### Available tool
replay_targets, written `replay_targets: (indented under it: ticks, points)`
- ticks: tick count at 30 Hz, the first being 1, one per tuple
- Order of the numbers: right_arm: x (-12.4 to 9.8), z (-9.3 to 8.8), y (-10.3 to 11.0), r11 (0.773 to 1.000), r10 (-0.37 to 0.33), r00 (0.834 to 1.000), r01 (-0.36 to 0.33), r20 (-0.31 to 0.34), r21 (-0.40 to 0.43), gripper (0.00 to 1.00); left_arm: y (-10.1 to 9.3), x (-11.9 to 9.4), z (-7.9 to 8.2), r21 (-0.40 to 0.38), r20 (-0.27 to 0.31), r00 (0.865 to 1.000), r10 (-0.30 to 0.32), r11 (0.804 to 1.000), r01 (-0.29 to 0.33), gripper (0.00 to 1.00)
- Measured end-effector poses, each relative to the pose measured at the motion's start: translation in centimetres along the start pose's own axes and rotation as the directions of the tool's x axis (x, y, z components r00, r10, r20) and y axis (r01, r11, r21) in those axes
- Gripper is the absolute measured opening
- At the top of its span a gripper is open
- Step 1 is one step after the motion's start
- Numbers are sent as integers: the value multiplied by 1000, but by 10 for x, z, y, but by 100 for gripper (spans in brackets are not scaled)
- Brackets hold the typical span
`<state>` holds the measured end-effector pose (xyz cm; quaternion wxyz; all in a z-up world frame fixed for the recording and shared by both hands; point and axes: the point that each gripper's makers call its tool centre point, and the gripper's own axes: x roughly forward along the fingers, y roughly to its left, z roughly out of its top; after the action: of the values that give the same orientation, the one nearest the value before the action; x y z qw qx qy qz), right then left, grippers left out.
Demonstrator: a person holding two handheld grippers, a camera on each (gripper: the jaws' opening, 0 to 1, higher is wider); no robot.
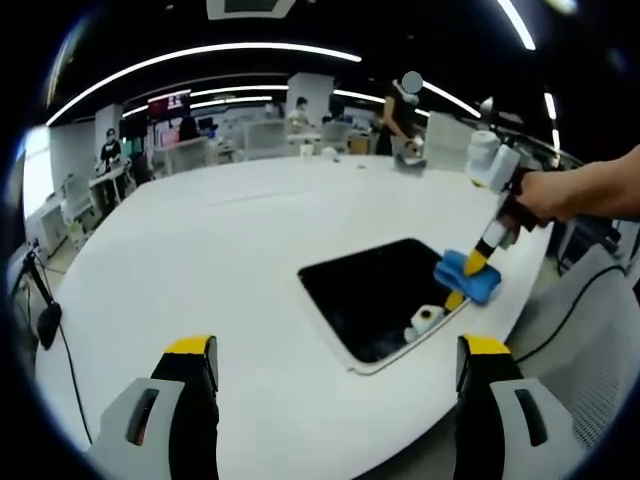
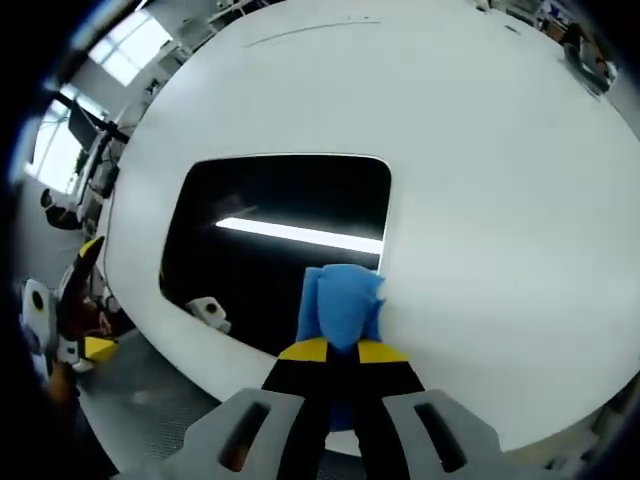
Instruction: Wipe the mirror surface with the cleaning cloth until all visible marks leave the cleaned area.
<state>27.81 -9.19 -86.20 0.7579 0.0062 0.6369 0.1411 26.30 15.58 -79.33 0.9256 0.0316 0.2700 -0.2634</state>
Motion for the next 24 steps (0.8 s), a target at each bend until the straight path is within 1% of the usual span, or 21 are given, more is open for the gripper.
replay_targets:
  ticks: [2, 5, 10, 14, 16, 18, 24]
  points:
    - [0, -3, 3, 1000, 5, 1000, -5, -8, -2, 2, 1, 0, 0, 4, -1, 1000, 2, 1000, -2, 100]
    - [-2, -7, 5, 1000, 3, 1000, -3, -2, -8, 2, 0, 0, 0, 5, 1, 1000, -1, 1000, 1, 100]
    - [-1, -5, 4, 1000, 9, 1000, -9, -2, 6, 2, 1, 0, 0, 0, 2, 1000, 2, 1000, -2, 100]
    - [-1, -5, 5, 1000, 0, 1000, 0, 0, 3, 2, 1, 0, 0, -3, 3, 1000, 2, 1000, -2, 100]
    - [-1, -5, 8, 1000, 9, 1000, -9, 2, 21, 2, 1, 0, -1, -2, 2, 1000, 3, 1000, -3, 100]
    - [-1, -5, 9, 1000, -3, 1000, 3, 4, 17, 2, 0, 0, -1, -3, 0, 1000, 2, 1000, -2, 100]
    - [1, -4, 16, 999, 17, 1000, -18, 16, 39, 2, 0, 0, -1, -2, 2, 1000, 2, 1000, -2, 100]
